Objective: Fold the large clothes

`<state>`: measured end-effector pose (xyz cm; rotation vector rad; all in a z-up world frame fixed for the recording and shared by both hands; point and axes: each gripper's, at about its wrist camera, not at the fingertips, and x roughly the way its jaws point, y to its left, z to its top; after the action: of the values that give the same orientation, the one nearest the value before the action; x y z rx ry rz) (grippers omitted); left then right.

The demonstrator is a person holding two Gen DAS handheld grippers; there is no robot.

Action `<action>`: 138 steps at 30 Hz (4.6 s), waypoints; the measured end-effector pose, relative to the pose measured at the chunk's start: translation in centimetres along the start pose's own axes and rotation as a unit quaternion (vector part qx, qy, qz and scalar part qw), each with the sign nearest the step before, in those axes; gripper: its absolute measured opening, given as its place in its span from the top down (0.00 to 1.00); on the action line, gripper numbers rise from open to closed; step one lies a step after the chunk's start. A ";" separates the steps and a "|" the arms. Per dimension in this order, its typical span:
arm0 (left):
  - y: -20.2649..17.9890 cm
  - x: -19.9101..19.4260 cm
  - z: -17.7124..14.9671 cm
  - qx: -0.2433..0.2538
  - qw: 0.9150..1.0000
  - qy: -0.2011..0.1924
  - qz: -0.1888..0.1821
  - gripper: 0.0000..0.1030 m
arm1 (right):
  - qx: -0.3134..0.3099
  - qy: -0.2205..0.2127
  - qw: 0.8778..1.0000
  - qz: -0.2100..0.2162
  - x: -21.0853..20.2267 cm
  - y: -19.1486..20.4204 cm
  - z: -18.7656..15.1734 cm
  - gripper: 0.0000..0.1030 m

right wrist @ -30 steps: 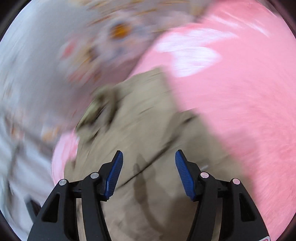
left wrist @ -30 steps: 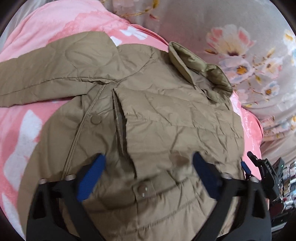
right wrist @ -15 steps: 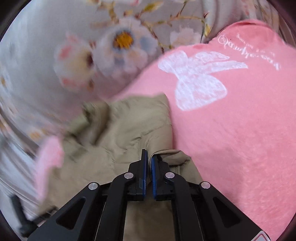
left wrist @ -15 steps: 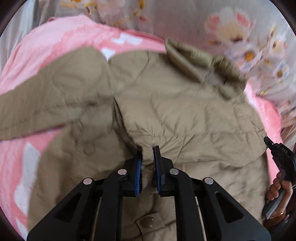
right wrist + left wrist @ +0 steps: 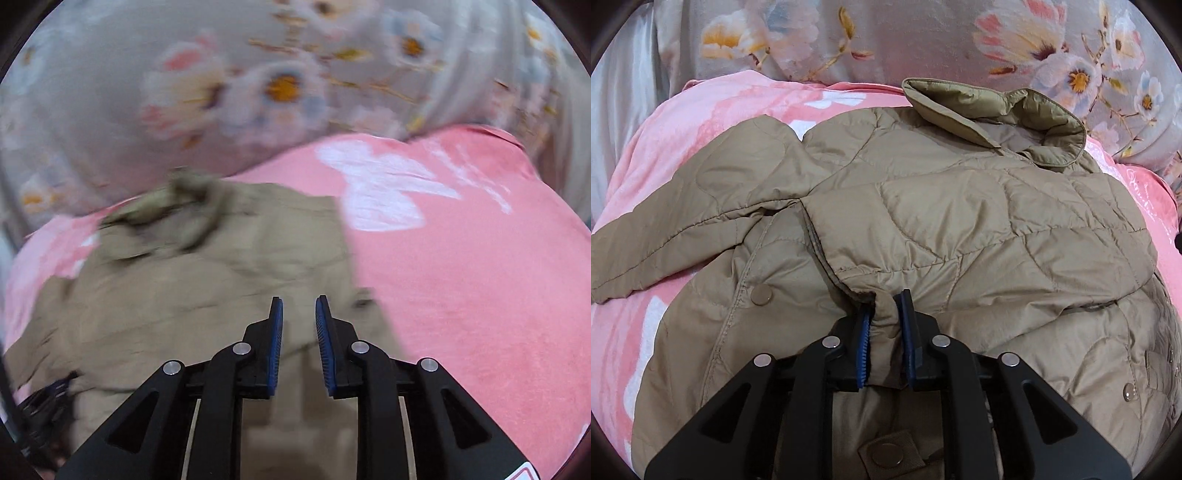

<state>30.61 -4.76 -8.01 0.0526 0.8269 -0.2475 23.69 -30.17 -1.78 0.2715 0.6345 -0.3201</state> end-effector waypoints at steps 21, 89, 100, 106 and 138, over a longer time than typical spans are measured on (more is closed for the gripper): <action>3.2 -1.7 -0.4 -0.084 0.992 -0.016 -0.090 0.77 | -0.114 0.063 0.991 0.017 5.6 8.6 -6.1 0.87; 13.1 2.4 4.8 -0.319 0.925 0.030 -0.205 0.19 | 0.094 0.075 0.992 0.045 1.4 -4.2 -3.0 0.45; 11.6 4.6 7.0 -0.293 0.944 0.046 -0.143 0.78 | -0.024 -0.083 0.996 0.023 -6.4 -2.0 4.4 0.99; 9.3 4.6 6.1 -0.208 0.977 0.027 -0.047 0.79 | -0.018 0.060 0.998 -0.023 2.9 -4.5 -0.9 0.99; -5.6 2.6 5.0 0.030 0.999 -0.002 0.021 0.46 | -0.054 0.081 0.995 0.036 5.5 5.1 -3.3 0.81</action>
<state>34.59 -11.47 -6.26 0.1261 0.8133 -0.2334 28.02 -25.51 -6.96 0.2171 0.7972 -0.1944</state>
